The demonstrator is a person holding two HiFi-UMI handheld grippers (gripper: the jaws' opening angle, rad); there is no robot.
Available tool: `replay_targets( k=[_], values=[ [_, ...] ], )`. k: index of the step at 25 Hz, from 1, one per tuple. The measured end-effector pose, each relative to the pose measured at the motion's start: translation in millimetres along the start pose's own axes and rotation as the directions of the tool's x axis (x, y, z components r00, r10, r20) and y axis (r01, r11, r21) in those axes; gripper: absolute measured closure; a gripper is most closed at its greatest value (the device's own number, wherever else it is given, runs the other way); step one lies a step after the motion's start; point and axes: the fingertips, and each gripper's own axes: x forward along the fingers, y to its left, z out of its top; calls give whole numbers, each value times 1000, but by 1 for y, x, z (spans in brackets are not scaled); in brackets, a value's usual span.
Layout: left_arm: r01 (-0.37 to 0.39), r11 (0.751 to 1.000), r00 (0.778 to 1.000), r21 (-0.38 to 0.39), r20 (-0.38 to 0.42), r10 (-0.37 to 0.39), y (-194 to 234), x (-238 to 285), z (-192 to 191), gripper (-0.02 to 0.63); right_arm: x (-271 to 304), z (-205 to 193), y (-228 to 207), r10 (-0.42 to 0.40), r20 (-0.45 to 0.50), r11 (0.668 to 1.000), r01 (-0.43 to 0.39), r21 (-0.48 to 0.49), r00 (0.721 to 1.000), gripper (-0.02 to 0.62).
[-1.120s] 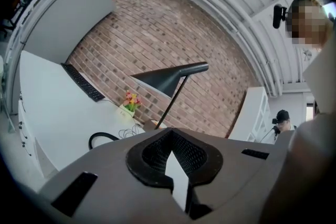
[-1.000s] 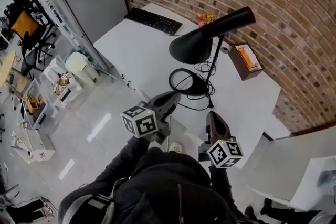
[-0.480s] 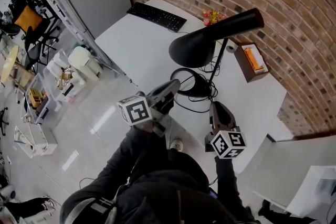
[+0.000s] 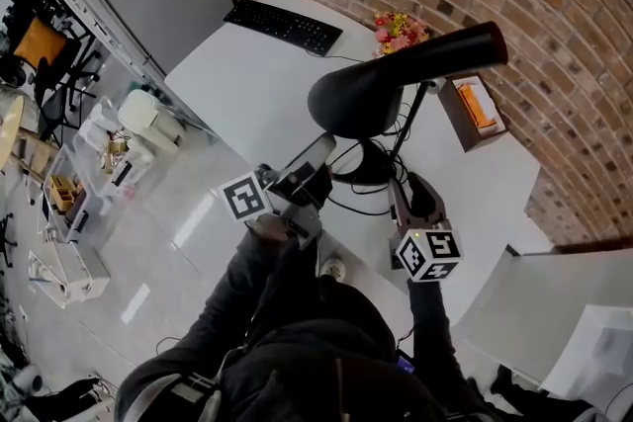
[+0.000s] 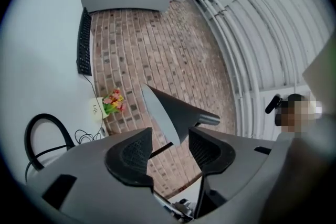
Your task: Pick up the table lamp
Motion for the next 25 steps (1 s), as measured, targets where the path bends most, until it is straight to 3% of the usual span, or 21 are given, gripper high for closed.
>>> replay_targets(
  k=[7, 14, 19, 22, 25],
  values=[
    [43, 998, 999, -45, 27, -42, 7, 11, 14, 396, 40, -6, -13, -8, -40, 997, 4, -80, 999, 477],
    [107, 992, 994, -72, 16, -106, 4, 19, 19, 400, 64, -24, -18, -24, -94, 996, 15, -89, 995, 477],
    [169, 982, 986, -85, 13, -169, -1, 21, 21, 460, 77, -33, -25, -63, -118, 991, 48, -125, 991, 478],
    [223, 969, 975, -104, 29, -221, -8, 21, 22, 544, 80, -38, -29, -94, -126, 985, 73, -159, 988, 537],
    [244, 959, 970, -141, 48, -240, -8, 21, 22, 552, 80, -38, -29, -101, -113, 980, 79, -185, 988, 541]
  ],
)
